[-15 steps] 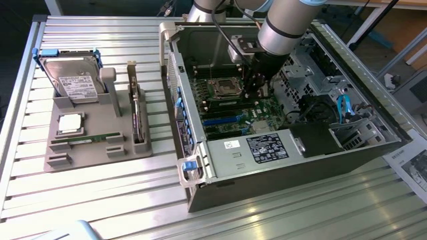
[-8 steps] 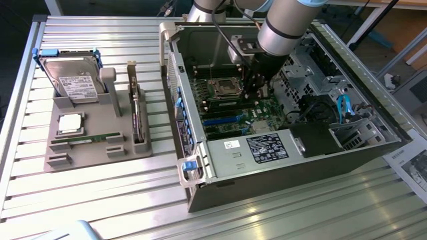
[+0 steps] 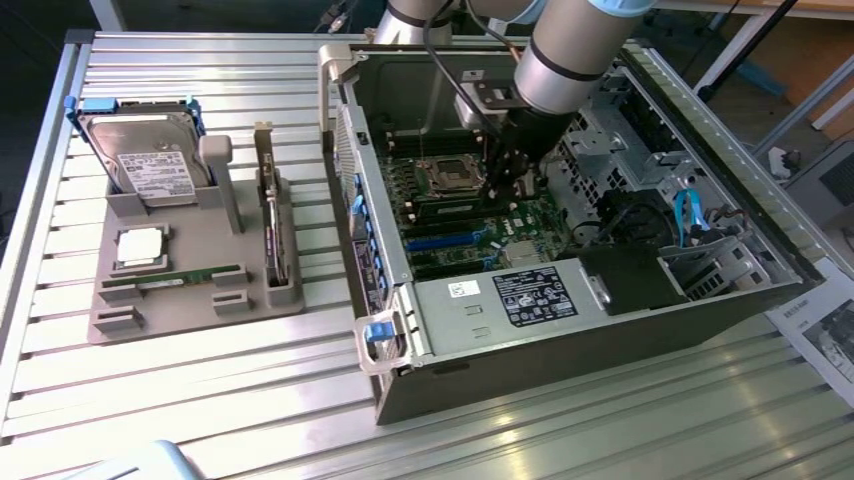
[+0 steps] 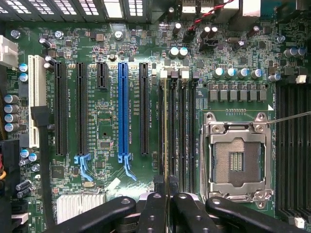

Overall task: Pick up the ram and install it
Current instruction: 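Insert the ram into the slot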

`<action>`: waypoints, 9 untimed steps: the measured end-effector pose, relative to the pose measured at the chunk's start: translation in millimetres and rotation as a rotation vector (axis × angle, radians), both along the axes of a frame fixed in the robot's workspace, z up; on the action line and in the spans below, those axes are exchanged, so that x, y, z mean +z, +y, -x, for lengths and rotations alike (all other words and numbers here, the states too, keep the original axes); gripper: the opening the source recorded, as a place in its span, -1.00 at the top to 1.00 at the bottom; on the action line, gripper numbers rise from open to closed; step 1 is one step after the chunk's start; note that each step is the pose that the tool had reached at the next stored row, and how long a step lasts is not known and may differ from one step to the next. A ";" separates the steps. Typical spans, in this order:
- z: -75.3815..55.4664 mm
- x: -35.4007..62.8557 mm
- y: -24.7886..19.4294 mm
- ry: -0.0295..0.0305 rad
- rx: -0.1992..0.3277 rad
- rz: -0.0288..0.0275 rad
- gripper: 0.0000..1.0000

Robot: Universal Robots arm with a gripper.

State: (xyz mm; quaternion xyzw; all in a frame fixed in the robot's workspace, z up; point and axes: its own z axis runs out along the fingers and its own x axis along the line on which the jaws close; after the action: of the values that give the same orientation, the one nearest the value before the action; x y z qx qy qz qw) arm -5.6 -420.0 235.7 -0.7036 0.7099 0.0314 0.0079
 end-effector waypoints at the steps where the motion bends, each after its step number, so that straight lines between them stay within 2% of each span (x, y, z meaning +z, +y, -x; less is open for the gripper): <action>1: 0.0 -0.6 0.0 0.0001 0.000 0.0000 0.76; 9: 0.0 -3.6 0.0 0.0001 0.000 0.0002 0.76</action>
State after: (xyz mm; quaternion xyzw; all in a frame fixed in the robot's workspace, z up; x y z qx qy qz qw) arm -5.6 -420.0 232.1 -0.7036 0.7099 0.0313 0.0078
